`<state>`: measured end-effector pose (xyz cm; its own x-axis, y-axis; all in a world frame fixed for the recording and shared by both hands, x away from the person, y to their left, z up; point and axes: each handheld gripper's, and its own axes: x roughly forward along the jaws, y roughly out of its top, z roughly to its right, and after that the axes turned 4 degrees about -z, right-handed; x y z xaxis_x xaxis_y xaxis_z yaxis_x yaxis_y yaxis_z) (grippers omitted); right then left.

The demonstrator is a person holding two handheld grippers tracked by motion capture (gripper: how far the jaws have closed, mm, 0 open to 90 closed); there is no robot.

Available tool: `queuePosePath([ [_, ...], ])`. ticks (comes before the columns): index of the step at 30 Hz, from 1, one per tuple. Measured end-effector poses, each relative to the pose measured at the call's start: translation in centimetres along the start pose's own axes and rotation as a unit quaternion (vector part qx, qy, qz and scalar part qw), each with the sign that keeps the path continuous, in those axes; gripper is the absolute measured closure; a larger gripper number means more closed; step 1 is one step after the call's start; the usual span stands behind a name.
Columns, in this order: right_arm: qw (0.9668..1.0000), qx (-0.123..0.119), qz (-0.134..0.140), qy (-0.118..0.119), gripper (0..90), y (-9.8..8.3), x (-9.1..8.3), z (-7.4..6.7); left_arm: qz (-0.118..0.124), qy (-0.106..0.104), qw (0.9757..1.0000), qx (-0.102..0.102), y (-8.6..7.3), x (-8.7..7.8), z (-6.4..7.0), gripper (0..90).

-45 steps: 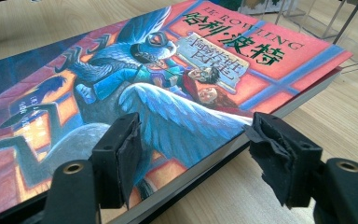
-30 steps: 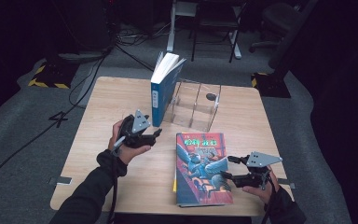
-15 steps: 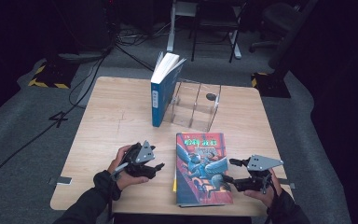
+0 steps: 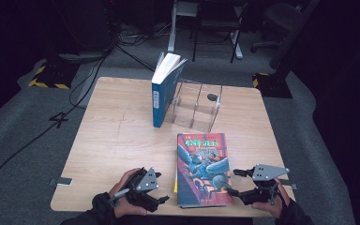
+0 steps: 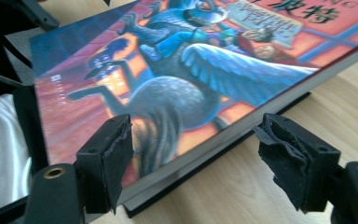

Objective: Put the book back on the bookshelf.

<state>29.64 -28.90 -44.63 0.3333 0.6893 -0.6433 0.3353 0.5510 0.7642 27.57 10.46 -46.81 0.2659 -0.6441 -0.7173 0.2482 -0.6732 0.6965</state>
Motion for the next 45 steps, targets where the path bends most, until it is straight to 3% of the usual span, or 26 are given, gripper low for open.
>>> queuePosePath([
  [5, 1.0000, 0.005, 0.000, 0.002, 24.7, 0.1, 0.4, -0.2, -0.001, -0.022, 0.9997, 0.007, 0.6, 0.9, 1.2, 18.3],
  [11, 1.0000, 0.008, 0.001, 0.000, 22.7, 0.2, 0.7, -0.1, -0.002, -0.022, 0.9998, 0.000, 0.8, 1.3, 1.4, 15.8],
  [14, 1.0000, 0.009, 0.002, -0.002, 22.8, 0.3, 0.7, -0.2, 0.002, -0.040, 0.9991, 0.010, 0.8, 1.0, 1.9, 20.0],
  [17, 1.0000, 0.008, 0.002, -0.002, 22.7, 0.3, 0.8, -0.1, 0.010, -0.040, 0.9991, 0.008, 1.2, 1.0, 2.3, 18.4],
  [22, 1.0000, 0.005, 0.001, -0.004, 22.6, 0.4, 0.8, -0.2, 0.018, -0.029, 0.9994, -0.004, 1.6, 1.7, 2.5, 18.5],
  [26, 0.9999, 0.007, -0.001, -0.008, 21.0, 0.6, 1.0, -0.1, 0.014, -0.004, 0.9999, -0.007, 1.9, 2.3, 2.8, 16.4],
  [31, 0.9999, 0.000, -0.004, -0.010, 22.7, 0.9, 1.0, -0.3, 0.015, 0.007, 0.9997, 0.017, 2.0, 2.1, 3.0, 17.8],
  [34, 0.9998, -0.002, 0.000, -0.020, 24.3, 0.8, 0.5, -0.1, 0.018, 0.003, 0.9997, 0.017, 1.8, 1.7, 2.4, 23.2],
  [38, 0.9994, 0.007, 0.010, -0.032, 26.1, 0.6, -0.3, 0.4, 0.019, 0.021, 0.9996, -0.001, 1.4, 1.3, 1.3, 21.7],
  [45, 0.9990, 0.006, -0.012, -0.042, 27.0, 0.3, -0.1, 0.6, 0.017, 0.048, 0.9987, -0.006, 1.1, 0.7, -0.3, 18.4],
])
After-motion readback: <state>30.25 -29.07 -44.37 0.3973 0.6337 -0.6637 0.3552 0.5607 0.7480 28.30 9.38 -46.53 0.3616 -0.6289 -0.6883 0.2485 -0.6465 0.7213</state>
